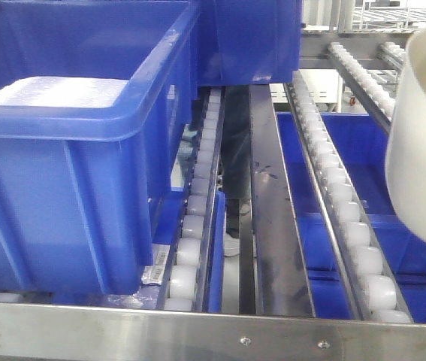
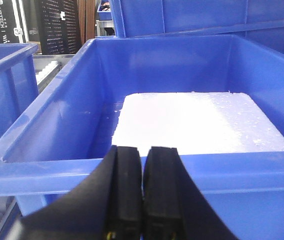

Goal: Move white bin to right shelf second layer

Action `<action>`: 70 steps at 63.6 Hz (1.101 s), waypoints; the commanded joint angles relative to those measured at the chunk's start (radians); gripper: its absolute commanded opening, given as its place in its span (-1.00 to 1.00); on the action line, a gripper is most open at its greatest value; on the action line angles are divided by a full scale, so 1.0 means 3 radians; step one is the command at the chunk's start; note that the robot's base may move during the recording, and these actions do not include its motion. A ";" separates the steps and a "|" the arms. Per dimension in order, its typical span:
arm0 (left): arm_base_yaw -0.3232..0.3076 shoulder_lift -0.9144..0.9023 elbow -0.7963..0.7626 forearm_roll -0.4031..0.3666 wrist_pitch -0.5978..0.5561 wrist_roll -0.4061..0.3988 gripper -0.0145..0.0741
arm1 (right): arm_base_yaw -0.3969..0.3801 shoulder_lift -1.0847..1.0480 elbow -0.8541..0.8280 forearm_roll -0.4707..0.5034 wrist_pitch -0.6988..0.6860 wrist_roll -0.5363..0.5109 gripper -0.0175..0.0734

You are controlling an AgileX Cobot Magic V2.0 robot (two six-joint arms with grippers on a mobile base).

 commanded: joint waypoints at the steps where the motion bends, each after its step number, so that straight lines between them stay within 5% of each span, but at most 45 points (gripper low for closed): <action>1: -0.0009 -0.0044 0.0111 -0.0017 -0.0291 -0.0025 -0.48 | -0.0022 -0.0026 -0.0066 0.0016 -0.0297 -0.0014 -0.49; 16: -0.0009 -0.0044 0.0111 -0.0017 -0.0291 -0.0025 -0.48 | -0.0212 -0.0026 0.0021 0.0019 -0.0337 -0.0014 -0.49; 70: -0.0009 -0.0044 0.0111 -0.0017 -0.0291 -0.0025 -0.48 | -0.0212 0.0612 0.0028 0.0061 -0.0531 -0.0014 -0.49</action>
